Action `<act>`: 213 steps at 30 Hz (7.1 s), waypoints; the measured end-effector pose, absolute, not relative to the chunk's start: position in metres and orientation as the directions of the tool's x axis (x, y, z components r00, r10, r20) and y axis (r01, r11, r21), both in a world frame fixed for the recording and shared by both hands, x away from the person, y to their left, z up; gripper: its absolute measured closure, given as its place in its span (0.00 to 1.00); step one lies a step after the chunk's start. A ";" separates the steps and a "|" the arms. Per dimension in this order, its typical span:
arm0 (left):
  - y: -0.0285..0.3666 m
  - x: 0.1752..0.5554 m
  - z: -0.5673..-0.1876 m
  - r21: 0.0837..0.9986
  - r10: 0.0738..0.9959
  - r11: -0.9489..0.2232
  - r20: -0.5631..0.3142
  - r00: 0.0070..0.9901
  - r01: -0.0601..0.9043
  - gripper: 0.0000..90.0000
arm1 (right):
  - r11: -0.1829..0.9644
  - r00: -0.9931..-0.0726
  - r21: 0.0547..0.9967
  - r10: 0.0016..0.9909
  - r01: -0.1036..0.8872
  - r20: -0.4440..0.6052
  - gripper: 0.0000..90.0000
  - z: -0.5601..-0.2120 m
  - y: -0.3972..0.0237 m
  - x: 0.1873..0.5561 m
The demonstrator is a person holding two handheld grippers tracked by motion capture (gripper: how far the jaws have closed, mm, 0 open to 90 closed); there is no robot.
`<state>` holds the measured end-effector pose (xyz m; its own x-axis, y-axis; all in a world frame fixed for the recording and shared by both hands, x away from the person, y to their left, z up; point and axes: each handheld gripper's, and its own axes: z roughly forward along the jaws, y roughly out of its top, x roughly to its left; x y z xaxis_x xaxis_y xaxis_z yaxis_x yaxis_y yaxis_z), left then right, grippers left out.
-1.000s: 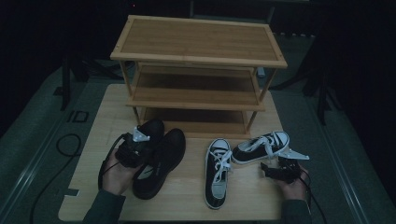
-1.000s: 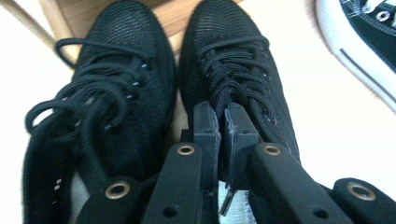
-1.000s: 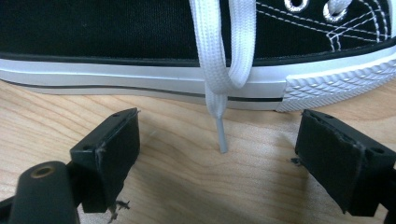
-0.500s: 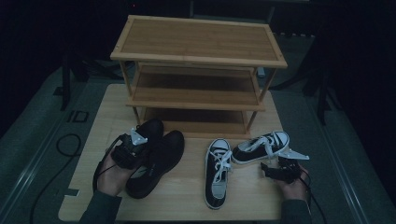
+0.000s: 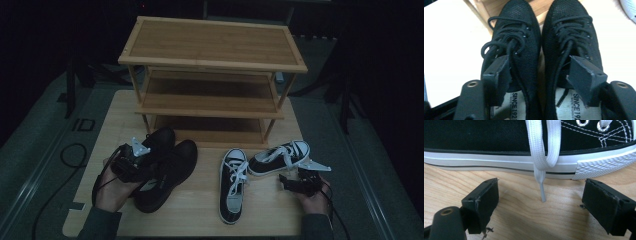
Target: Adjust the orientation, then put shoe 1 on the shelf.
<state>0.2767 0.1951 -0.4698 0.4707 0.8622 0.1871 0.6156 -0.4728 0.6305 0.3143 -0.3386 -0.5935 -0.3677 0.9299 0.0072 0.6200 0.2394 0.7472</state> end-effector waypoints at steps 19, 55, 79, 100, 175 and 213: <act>0.206 0.292 -0.484 0.579 0.885 -0.394 0.031 0.464 0.714 0.33 | 0.240 -0.368 0.747 0.930 0.620 0.007 0.15 -0.593 -0.339 0.314; 0.202 0.304 -0.494 0.521 0.867 -0.442 0.041 0.496 0.730 0.93 | 0.239 -0.368 0.747 0.930 0.620 0.007 0.15 -0.593 -0.339 0.314; 0.200 0.303 -0.488 0.538 0.875 -0.416 0.018 0.484 0.733 0.94 | 0.239 -0.368 0.747 0.930 0.620 0.008 0.15 -0.593 -0.339 0.314; 0.191 0.306 -0.477 0.550 0.879 -0.407 0.019 0.476 0.729 0.94 | 0.239 -0.368 0.747 0.930 0.620 0.008 0.15 -0.593 -0.339 0.314; 0.101 0.385 -0.480 0.579 0.931 -0.342 0.100 0.352 0.740 0.94 | 0.241 -0.370 0.747 0.929 0.620 0.007 0.15 -0.593 -0.339 0.316; 0.098 0.366 -0.462 0.649 0.899 -0.366 0.060 0.435 0.667 0.59 | 0.241 -0.370 0.747 0.929 0.620 0.007 0.15 -0.593 -0.339 0.316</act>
